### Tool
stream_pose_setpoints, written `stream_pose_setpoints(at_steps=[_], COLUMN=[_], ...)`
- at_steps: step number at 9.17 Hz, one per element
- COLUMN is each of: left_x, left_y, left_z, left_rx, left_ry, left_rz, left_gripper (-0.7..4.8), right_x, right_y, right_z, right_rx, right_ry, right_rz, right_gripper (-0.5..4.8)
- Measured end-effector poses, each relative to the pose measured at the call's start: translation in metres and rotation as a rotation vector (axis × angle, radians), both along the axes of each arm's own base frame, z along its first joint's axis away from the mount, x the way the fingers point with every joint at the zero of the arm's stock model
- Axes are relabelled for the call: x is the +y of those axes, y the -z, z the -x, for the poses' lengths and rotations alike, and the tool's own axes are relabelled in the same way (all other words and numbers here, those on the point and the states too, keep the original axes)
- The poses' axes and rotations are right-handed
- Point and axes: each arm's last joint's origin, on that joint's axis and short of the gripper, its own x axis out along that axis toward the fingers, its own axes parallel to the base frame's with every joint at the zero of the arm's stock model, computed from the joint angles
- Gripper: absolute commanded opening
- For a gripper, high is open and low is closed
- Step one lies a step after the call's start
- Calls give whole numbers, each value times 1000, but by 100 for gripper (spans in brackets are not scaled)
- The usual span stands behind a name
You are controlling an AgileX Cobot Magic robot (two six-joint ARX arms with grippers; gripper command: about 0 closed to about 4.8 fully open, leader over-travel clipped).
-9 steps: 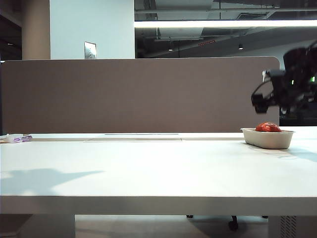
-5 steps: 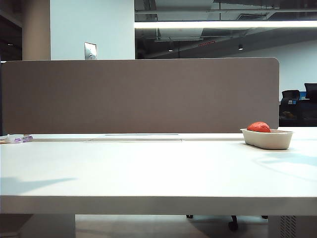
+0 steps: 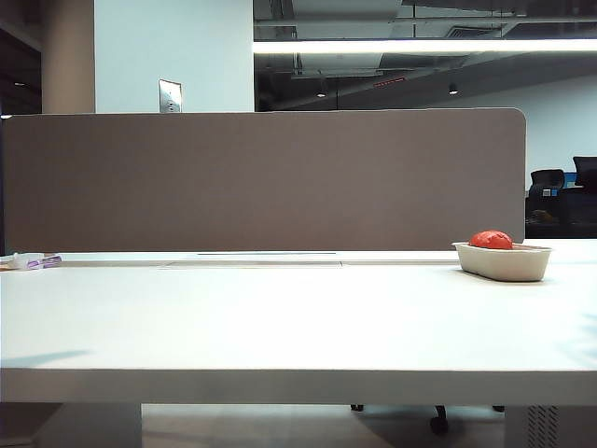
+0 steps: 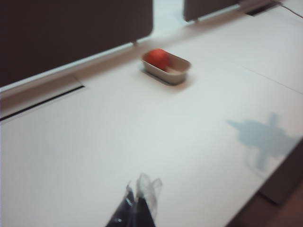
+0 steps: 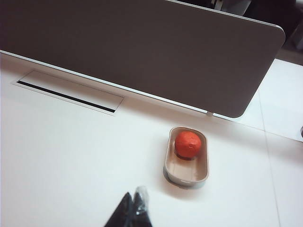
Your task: Pick up the orange and place it into the paper lunchbox.
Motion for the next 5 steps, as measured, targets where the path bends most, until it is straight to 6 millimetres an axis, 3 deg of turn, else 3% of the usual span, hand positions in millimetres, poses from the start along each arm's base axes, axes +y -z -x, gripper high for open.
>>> stream_pose_setpoints(at_steps=[1, 2, 3, 5], left_x=[5, 15, 20, 22], left_y=[12, 56, 95, 102], left_z=[6, 18, 27, 29], left_rx=[-24, -61, -16, -29], left_ry=[-50, -141, -171, -184], left_rz=[2, 10, 32, 38], left_gripper=[-5, -5, -5, -5], right_x=[1, 3, 4, 5], right_y=[14, 65, 127, 141], right_z=[14, 53, 72, 76], right_rx=[-29, -153, -116, -111], right_ry=[-7, -11, -2, -2], right_rz=[-4, -96, -152, -153], right_gripper=[-5, -6, -6, 4])
